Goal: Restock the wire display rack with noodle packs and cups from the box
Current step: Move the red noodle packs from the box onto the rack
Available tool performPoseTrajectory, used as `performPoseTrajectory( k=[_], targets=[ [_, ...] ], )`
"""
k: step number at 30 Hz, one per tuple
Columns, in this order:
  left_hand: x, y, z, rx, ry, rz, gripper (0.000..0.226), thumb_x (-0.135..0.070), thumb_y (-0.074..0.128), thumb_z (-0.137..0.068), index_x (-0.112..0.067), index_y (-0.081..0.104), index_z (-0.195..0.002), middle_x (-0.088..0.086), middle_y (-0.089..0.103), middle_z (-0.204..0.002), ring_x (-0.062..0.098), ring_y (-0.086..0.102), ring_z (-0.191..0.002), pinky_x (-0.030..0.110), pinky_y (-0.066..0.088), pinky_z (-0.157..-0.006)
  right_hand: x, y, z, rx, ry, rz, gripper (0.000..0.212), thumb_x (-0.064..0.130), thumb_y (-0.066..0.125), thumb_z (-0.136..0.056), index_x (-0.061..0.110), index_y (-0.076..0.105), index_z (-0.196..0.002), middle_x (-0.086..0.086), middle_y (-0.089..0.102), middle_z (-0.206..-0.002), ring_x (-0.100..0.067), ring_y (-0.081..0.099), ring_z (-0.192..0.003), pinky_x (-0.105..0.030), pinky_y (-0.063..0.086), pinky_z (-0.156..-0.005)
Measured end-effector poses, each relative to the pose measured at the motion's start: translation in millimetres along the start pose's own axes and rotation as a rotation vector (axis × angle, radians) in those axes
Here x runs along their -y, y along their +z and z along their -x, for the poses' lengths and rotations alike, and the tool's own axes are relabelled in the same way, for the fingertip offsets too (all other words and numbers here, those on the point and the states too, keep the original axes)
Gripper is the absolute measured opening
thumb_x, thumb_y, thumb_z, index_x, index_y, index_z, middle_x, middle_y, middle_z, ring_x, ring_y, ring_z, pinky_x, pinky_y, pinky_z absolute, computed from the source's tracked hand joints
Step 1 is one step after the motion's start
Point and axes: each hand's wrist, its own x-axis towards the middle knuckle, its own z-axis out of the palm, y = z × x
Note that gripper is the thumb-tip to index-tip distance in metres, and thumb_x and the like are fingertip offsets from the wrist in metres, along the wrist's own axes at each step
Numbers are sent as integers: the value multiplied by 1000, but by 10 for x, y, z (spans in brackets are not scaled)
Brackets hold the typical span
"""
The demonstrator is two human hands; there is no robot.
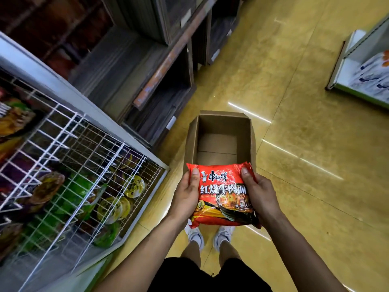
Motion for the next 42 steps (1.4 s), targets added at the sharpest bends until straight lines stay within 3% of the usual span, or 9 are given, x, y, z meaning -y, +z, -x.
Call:
performPoseTrajectory(
  k=[4, 10, 16, 20, 22, 25, 30, 35, 42],
  targets=[
    [-98, -75, 201, -21, 51, 38, 47, -64, 42, -97, -35, 51, -133, 0, 74, -113, 20, 75, -99, 49, 58, -95, 174, 45, 164, 19, -45, 29, 33, 43, 57, -99, 12, 68, -101, -8, 78, -80, -25, 76, -71, -32, 58, -65],
    [-313, -353, 388, -20, 121, 78, 21, -59, 40, -100, -43, 52, -108, 1, 75, -106, 19, 76, -92, 42, 60, -90, 435, 244, 349, 55, -140, 64, 28, 38, 59, -99, 12, 70, -97, -13, 78, -87, -32, 76, -82, -42, 61, -80],
    [-477, -666, 473, -84, 238, 68, 28, -62, 39, -100, -41, 55, -110, -4, 75, -102, 14, 76, -88, 36, 60, -84, 665, 510, 510, 74, -271, 100, 30, 45, 59, -98, 18, 72, -93, -7, 78, -83, -26, 76, -78, -48, 60, -85],
    [-611, -857, 530, -103, 291, 75, 50, -72, 40, -94, -40, 55, -128, -3, 76, -106, 20, 75, -94, 48, 58, -93, 813, 677, 581, 117, -318, 99, 33, 47, 57, -99, 16, 72, -98, -7, 79, -86, -26, 77, -80, -53, 58, -90],
    [-683, -942, 576, -109, 311, 84, 46, -69, 39, -96, -40, 55, -128, -5, 76, -103, 15, 76, -89, 39, 61, -86, 888, 764, 612, 132, -346, 105, 34, 49, 58, -98, 18, 72, -102, -5, 79, -88, -25, 77, -82, -53, 58, -90],
    [-804, -1084, 659, -150, 354, 108, 19, -57, 38, -101, -47, 55, -103, -14, 71, -93, 2, 73, -75, 16, 55, -63, 1042, 907, 669, 155, -395, 105, 33, 49, 57, -98, 19, 72, -103, -3, 79, -87, -23, 77, -81, -51, 59, -89],
    [-911, -1264, 723, -202, 372, 195, 32, -65, 42, -95, -44, 56, -114, -2, 76, -106, 18, 76, -92, 46, 60, -90, 1234, 1140, 661, 200, -441, 105, 29, 45, 59, -98, 19, 73, -97, -2, 79, -84, -22, 77, -79, -48, 59, -89],
    [-1012, -1432, 776, -298, 395, 209, 21, -62, 39, -98, -48, 54, -101, -5, 74, -105, 17, 75, -94, 45, 59, -93, 1446, 1386, 591, 308, -477, 150, 33, 46, 58, -99, 16, 71, -102, -5, 79, -88, -25, 77, -82, -51, 59, -89],
    [-1152, -1553, 800, -450, 428, 367, 34, -63, 43, -97, -41, 55, -120, -1, 76, -109, 20, 76, -94, 49, 59, -91, 1782, 1710, 462, 465, -537, 227, 28, 42, 57, -100, 19, 71, -100, -2, 79, -87, -20, 76, -80, -42, 59, -82]
  ],
)
